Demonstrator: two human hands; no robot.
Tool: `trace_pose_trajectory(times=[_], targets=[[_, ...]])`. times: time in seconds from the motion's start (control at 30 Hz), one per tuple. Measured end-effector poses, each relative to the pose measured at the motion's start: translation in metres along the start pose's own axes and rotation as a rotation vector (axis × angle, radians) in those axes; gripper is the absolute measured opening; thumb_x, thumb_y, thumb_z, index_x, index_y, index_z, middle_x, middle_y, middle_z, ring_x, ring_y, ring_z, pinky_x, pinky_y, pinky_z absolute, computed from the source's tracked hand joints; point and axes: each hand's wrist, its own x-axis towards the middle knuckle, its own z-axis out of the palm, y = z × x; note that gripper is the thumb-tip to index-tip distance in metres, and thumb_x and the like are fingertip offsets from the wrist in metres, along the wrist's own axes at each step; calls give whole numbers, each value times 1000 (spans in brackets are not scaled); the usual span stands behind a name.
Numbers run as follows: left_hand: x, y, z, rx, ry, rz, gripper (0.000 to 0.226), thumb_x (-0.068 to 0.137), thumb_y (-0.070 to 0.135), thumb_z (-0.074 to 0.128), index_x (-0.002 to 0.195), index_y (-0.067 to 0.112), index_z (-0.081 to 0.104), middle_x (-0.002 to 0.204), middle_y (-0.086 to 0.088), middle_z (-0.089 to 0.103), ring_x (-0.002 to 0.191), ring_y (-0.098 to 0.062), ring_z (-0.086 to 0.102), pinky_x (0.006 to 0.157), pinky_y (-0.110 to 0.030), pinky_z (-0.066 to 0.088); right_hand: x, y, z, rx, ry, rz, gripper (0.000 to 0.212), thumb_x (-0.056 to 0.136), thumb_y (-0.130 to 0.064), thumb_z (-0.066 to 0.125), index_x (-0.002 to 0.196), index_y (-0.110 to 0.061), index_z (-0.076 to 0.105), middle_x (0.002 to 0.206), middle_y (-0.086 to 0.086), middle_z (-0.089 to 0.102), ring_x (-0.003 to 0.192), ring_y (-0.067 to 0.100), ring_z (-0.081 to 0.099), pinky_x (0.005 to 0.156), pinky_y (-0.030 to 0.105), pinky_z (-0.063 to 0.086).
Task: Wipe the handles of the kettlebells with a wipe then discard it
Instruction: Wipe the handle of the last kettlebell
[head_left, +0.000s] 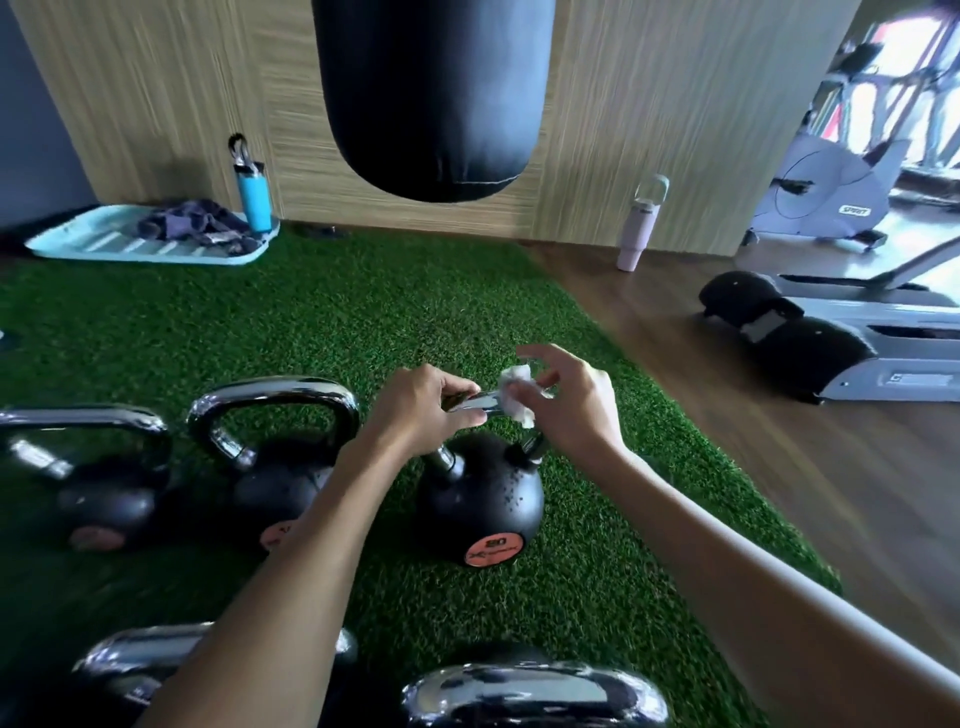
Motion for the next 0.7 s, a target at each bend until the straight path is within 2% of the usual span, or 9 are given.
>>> trace_pose_trajectory(times=[0.07, 0.13, 0.2, 0.33, 0.4, 0.47, 0.53, 0.6, 0.7], targets=[[-5, 0, 0, -3, 5, -15, 47, 83, 49, 77, 126, 32, 70, 119, 11, 73, 92, -5, 70, 59, -5, 39, 1, -5, 5, -42, -31, -96, 25, 89, -34, 74, 113, -33, 75, 97, -9, 76, 81, 6, 68, 73, 26, 51], [-13, 1, -1, 27, 15, -19, 44, 84, 50, 76, 126, 36, 69, 104, 11, 78, 68, 0, 65, 48, -10, 38, 3, -9, 8, -100, -54, -216, 12, 87, -30, 75, 98, -28, 80, 94, -11, 77, 82, 3, 65, 82, 28, 53], [-19, 2, 0, 40, 30, -21, 43, 87, 50, 73, 127, 38, 67, 96, 13, 78, 49, 5, 53, 36, -10, 28, 2, -9, 5, -165, -88, -290, 7, 85, -27, 78, 89, -23, 81, 91, -13, 75, 80, 1, 61, 89, 27, 47], [-26, 4, -1, 77, 55, 14, 50, 87, 53, 71, 132, 31, 65, 100, 7, 78, 30, 7, 42, 29, -13, 25, -6, 16, -10, -131, -21, -196, 6, 87, -22, 77, 91, -21, 80, 84, -17, 65, 71, -13, 55, 68, 8, 42], [-29, 3, -2, 113, 67, 44, 53, 85, 59, 70, 130, 30, 67, 94, 6, 79, 29, 5, 42, 29, -16, 27, -9, 20, -11, -38, 3, -184, 7, 86, -15, 76, 93, -16, 81, 78, -16, 65, 63, -17, 58, 65, 0, 42], [-31, 3, -3, 170, 77, 17, 54, 83, 63, 69, 129, 35, 66, 92, 8, 79, 35, 4, 46, 29, -18, 30, -11, 8, -7, -40, -14, -293, 5, 86, -12, 77, 87, -13, 81, 78, -13, 68, 60, -13, 57, 73, -6, 35], [-34, 2, -4, 193, 78, -9, 54, 82, 63, 70, 129, 37, 65, 93, 10, 79, 38, 2, 50, 31, -19, 37, -11, -2, 0, -89, -81, -391, 6, 86, -18, 76, 82, -16, 80, 81, -11, 73, 68, -2, 59, 83, 3, 32], [-40, 1, -5, 183, 82, 0, 53, 81, 64, 69, 128, 38, 66, 97, 12, 79, 38, 0, 54, 34, -23, 44, -6, 2, 0, -107, -81, -374, 9, 88, -19, 75, 80, -19, 79, 78, -10, 73, 71, 6, 63, 86, 20, 38], [-51, 2, -8, 165, 79, -21, 50, 80, 66, 69, 124, 42, 68, 85, 15, 78, 31, -1, 46, 31, -19, 32, 2, 25, -12, 16, -104, -199, 9, 91, -20, 73, 87, -18, 81, 72, -14, 70, 58, -5, 65, 61, 8, 47]])
